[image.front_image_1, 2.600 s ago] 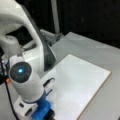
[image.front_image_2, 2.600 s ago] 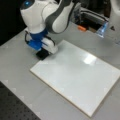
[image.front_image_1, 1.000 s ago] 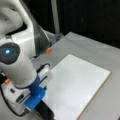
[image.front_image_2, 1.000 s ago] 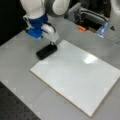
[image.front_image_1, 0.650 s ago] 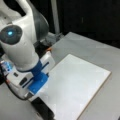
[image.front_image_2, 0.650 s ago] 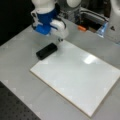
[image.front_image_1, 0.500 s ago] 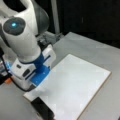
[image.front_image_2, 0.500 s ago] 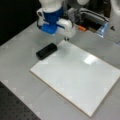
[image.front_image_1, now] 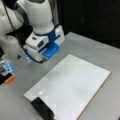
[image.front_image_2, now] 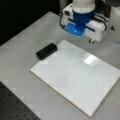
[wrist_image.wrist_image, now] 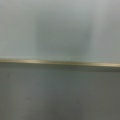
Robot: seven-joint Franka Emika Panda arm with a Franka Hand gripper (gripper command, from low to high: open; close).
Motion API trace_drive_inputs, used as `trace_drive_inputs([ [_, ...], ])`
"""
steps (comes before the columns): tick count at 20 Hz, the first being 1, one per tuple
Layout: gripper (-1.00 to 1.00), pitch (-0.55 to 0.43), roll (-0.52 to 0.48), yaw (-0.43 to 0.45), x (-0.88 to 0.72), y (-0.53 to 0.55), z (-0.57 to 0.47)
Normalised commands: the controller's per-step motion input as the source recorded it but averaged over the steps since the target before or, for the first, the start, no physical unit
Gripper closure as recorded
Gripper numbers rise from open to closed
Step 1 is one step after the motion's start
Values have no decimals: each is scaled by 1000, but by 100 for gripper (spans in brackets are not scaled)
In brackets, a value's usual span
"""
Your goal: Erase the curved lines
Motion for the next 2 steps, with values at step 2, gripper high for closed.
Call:
trace_drive_inputs([
  [2,-100,-33,-148,-66,91,153,-50],
])
